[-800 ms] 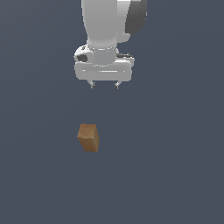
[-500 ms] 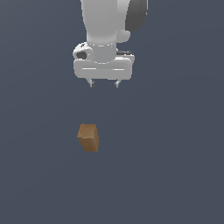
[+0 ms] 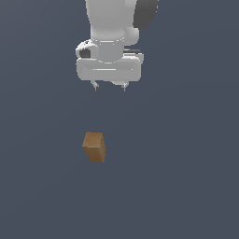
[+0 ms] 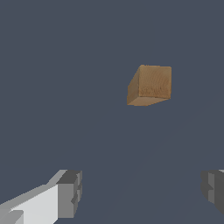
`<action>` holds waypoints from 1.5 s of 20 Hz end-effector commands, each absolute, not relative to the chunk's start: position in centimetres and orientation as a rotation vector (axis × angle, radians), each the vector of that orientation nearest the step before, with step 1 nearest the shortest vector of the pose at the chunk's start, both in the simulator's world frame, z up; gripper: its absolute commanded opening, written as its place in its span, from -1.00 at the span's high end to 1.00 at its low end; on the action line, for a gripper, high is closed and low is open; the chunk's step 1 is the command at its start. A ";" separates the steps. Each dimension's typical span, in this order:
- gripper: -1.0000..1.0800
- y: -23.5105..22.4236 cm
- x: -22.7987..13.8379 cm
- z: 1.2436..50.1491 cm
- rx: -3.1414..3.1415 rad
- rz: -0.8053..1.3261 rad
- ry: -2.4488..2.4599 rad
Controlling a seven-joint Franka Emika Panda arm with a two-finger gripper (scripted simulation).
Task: Pick up the object and move it to a goal position.
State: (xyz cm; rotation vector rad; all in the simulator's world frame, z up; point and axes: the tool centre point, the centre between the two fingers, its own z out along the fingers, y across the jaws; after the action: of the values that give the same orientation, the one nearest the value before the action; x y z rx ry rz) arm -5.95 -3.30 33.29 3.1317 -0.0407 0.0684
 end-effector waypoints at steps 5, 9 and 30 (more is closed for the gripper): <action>-0.92 -3.8 -4.9 32.5 3.133 0.062 -0.050; -0.92 -4.5 -3.5 31.5 3.134 0.056 -0.061; -0.92 -10.3 5.1 20.6 3.138 0.005 -0.140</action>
State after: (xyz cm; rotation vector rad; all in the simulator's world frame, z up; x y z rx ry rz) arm 4.74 -10.04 21.20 3.1378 -0.1373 0.0056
